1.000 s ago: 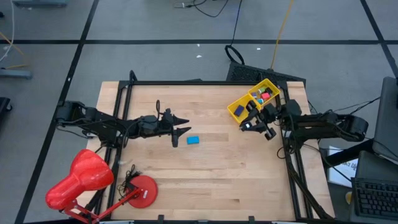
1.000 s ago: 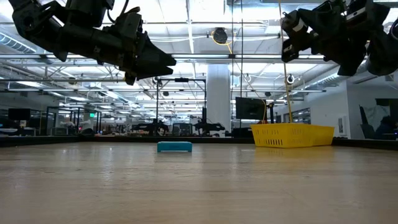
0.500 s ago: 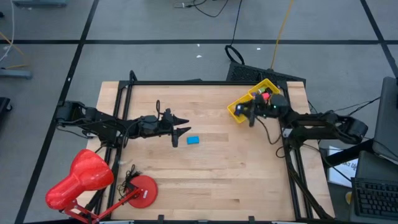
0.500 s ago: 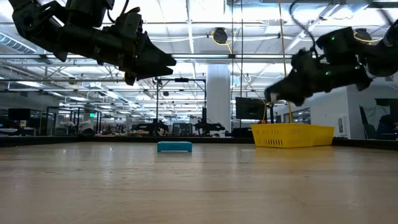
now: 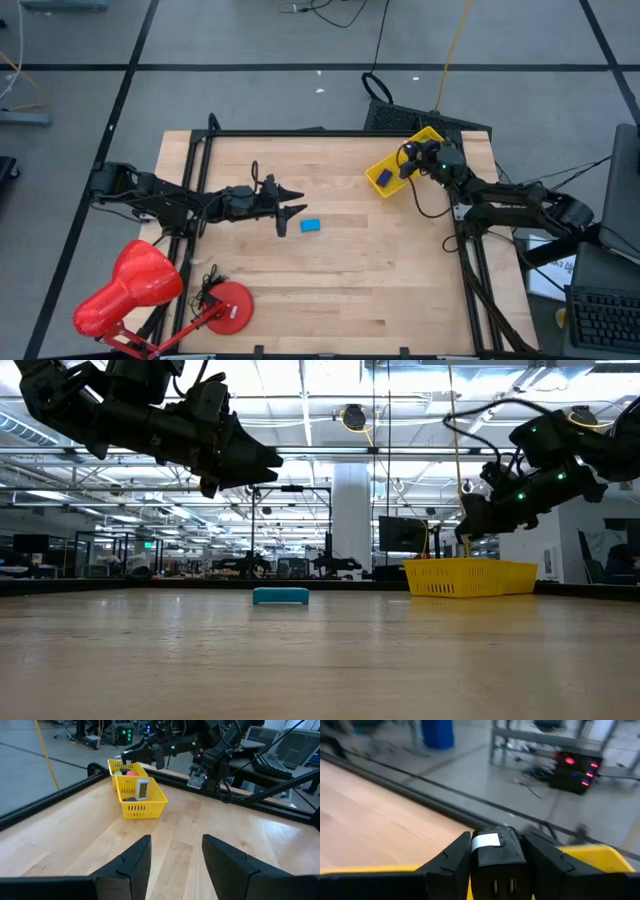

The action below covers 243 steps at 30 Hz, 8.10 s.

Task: Pick & Place Office items
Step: Put the black charger adapter into the top yellow basket, then put the light blue digital clock into the bottom yellow basket, then return to Home Position

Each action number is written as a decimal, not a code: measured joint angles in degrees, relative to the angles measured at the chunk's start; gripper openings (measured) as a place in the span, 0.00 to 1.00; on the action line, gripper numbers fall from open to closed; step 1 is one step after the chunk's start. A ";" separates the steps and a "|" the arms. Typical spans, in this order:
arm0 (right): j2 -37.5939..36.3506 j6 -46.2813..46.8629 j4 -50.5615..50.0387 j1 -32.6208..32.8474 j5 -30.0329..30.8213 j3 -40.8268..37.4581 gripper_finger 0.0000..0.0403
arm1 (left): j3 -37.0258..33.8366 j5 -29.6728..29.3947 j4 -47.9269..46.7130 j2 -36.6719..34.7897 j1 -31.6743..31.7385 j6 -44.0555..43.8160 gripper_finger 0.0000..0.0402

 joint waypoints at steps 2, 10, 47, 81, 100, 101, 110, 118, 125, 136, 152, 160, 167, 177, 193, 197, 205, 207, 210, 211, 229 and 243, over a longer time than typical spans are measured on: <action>-0.04 -1.06 -2.40 -0.03 2.29 0.00 0.34 | 0.00 0.00 -0.48 0.00 -0.01 -0.51 0.44; 1.15 -2.70 -4.82 -1.76 6.31 -0.02 0.34 | 0.00 -0.02 -0.04 2.62 0.01 -1.42 0.44; 1.44 3.16 13.86 4.18 -20.94 -0.04 0.77 | 0.02 -0.96 -7.08 6.21 -3.68 -0.50 0.46; 1.44 2.72 13.13 5.70 -20.88 -0.07 0.77 | 9.38 -2.52 -9.23 29.00 -3.95 5.94 0.70; 1.46 17.22 12.30 18.08 -30.04 0.42 0.77 | 17.22 -15.73 -20.51 24.54 -5.70 30.99 0.38; 1.51 18.19 11.57 18.98 -30.04 0.88 0.77 | 19.43 -17.71 -23.43 23.87 -5.98 33.92 0.38; 6.33 20.27 9.52 26.71 -30.03 5.67 0.77 | 36.57 -27.43 -33.82 23.42 -8.53 54.04 0.38; 15.69 21.49 20.40 32.95 -29.96 8.63 0.77 | 41.37 -26.91 -33.98 23.46 -8.45 59.58 0.38; 24.15 21.35 23.24 36.02 -30.00 14.76 0.77 | 41.33 -26.18 -35.42 23.49 -8.47 58.31 0.38; 29.40 19.84 23.52 36.59 -31.58 20.87 0.64 | 41.31 -25.32 -35.67 23.45 -8.63 55.77 0.38; 29.25 15.64 21.91 35.67 -34.15 20.72 0.10 | 41.38 -25.67 -34.86 23.16 -10.53 44.97 0.54; 29.10 15.95 20.97 34.60 -36.49 20.43 0.10 | 41.29 -5.74 -51.99 14.89 -10.20 35.95 0.78; 27.51 14.91 20.58 34.23 -36.35 19.83 0.10 | 33.64 17.97 -52.24 4.58 -4.21 29.62 0.87; 19.94 10.65 9.84 31.79 -35.87 19.45 0.10 | 8.38 11.49 -36.08 -14.63 -1.00 20.53 0.88; -3.63 4.98 -11.34 27.29 -24.74 13.38 0.10 | -17.37 4.00 -31.08 -55.57 -1.98 12.98 0.86; -9.60 1.69 -21.58 26.34 -15.62 12.92 0.10 | -18.60 4.03 -37.46 -62.55 -2.31 11.55 0.87; -12.01 -0.74 -40.41 26.18 8.86 12.81 0.10 | -18.67 3.50 -44.26 -70.91 -2.31 11.73 0.84; -11.21 -0.31 -41.64 26.19 10.37 12.72 0.10 | -18.67 3.50 -44.79 -72.33 -2.31 12.26 0.84; -9.93 -0.17 -40.08 26.21 10.63 11.61 0.11 | -18.67 3.07 -46.08 -73.99 -2.31 12.37 0.84; -9.44 -0.18 -39.53 26.20 10.63 11.31 0.11 | -18.67 3.04 -46.64 -74.32 -2.31 12.42 0.85; -5.35 0.21 -36.05 24.02 10.48 9.97 0.32 | -18.67 3.07 -53.12 -74.44 -2.20 12.35 0.82; -12.62 0.35 -34.17 27.43 10.43 9.97 0.31 | -18.67 3.08 -52.70 -74.44 -2.20 12.44 0.84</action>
